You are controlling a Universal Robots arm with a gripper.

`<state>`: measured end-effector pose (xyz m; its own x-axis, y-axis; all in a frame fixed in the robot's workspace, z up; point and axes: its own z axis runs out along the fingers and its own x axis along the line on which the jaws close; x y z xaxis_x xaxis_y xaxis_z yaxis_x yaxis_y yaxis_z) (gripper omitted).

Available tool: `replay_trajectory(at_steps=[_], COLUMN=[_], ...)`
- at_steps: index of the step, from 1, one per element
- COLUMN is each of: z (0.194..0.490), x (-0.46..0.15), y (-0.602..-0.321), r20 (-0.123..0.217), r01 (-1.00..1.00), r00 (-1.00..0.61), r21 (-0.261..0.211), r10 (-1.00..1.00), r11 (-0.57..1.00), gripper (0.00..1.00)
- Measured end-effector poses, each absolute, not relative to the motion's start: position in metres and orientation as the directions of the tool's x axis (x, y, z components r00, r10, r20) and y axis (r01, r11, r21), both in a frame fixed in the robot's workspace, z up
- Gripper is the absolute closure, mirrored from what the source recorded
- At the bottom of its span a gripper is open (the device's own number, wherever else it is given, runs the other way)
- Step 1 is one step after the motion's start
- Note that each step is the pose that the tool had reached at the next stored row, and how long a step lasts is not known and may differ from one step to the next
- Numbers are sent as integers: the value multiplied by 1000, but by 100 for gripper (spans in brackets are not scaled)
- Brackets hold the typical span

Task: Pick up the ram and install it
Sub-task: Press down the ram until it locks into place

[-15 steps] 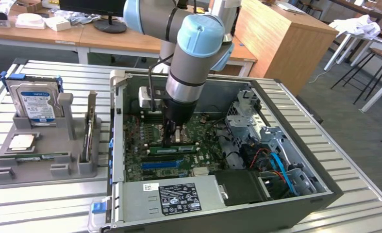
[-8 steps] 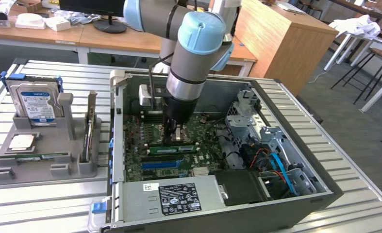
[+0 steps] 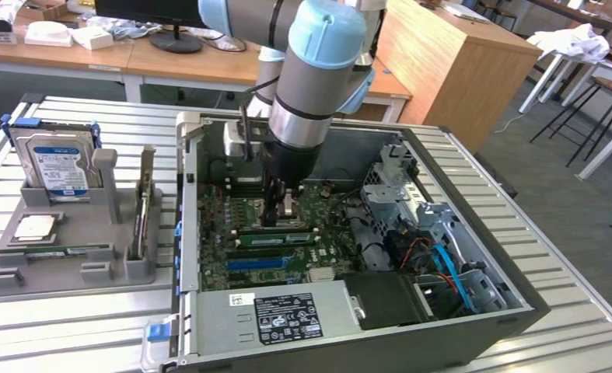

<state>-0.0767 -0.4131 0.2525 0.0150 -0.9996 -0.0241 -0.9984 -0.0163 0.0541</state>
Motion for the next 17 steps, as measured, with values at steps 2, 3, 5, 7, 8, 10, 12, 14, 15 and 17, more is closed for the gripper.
replay_trajectory(at_steps=[2, 3, 5, 7, 8, 10, 12, 14, 15, 17], z=[258, 261, 266, 270, 272, 276, 280, 283, 284, 286], x=[-77, -77, -77, -77, -77, -77, -77, -77, -77, -77], y=[-413, -413, -413, -413, -413, -413, -413, -413, -413, -413], r20=[-24, -24, -24, -24, -24, -24, -24, -24, -24, -24], r01=[-998, -998, -998, -998, -998, -998, -998, -998, -998, -998], r00=[15, 15, 15, 15, 15, 15, 15, 15, 15, 15], r21=[54, 54, 54, 54, 54, 54, 54, 54, 54, 54], r10=[-1000, -1000, -1000, -1000, -1000, -1000, -1000, -1000, -1000, -1000], r11=[-16, -16, -16, -16, -16, -16, -16, -16, -16, -16], gripper=[90, 90, 90, 90, 90, 90, 90, 90, 90, 90])
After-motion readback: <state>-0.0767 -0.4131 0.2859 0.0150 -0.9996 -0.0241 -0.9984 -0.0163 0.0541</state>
